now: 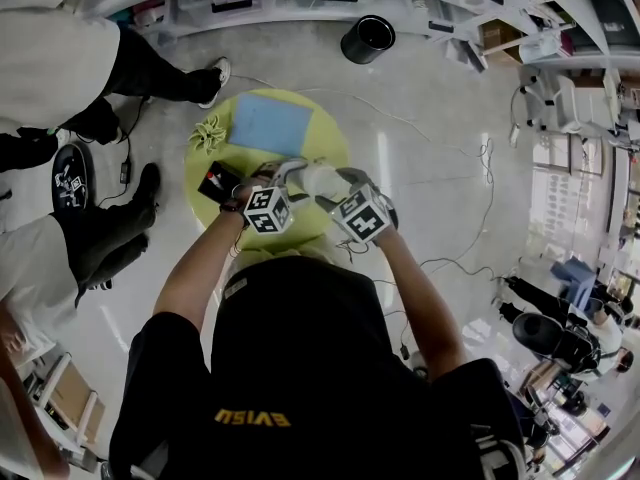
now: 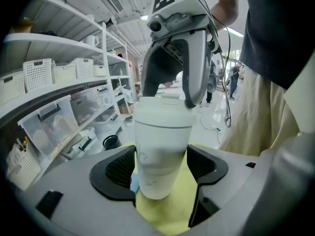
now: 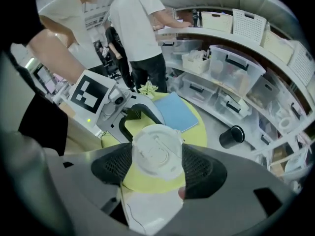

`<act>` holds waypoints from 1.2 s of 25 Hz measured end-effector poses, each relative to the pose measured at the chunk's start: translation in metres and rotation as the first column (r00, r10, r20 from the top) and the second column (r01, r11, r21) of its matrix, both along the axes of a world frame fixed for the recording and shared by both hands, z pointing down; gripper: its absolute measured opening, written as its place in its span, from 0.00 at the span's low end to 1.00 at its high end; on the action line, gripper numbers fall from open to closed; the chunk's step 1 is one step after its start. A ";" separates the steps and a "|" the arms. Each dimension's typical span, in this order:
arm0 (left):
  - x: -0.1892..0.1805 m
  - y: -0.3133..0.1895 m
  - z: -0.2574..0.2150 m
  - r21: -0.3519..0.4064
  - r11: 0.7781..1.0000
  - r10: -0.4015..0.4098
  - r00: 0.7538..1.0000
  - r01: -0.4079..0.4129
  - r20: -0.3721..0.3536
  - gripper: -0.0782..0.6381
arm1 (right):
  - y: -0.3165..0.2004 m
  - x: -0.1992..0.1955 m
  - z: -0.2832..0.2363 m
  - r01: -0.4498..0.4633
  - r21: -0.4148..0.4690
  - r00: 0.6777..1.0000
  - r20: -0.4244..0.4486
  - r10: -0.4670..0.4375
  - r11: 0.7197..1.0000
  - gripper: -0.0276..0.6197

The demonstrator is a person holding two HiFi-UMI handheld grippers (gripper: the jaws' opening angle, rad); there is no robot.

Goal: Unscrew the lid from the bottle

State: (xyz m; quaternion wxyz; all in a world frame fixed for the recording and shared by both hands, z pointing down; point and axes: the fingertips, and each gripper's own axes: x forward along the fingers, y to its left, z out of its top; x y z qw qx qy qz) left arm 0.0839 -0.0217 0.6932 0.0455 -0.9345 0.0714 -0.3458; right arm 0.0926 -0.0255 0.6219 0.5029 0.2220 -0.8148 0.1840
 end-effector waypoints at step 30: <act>0.011 0.002 -0.001 -0.004 1.000 0.010 1.000 -0.010 -0.012 0.64 | -0.001 0.016 0.010 -0.620 -0.258 0.710 0.218 0.670 0.741 0.61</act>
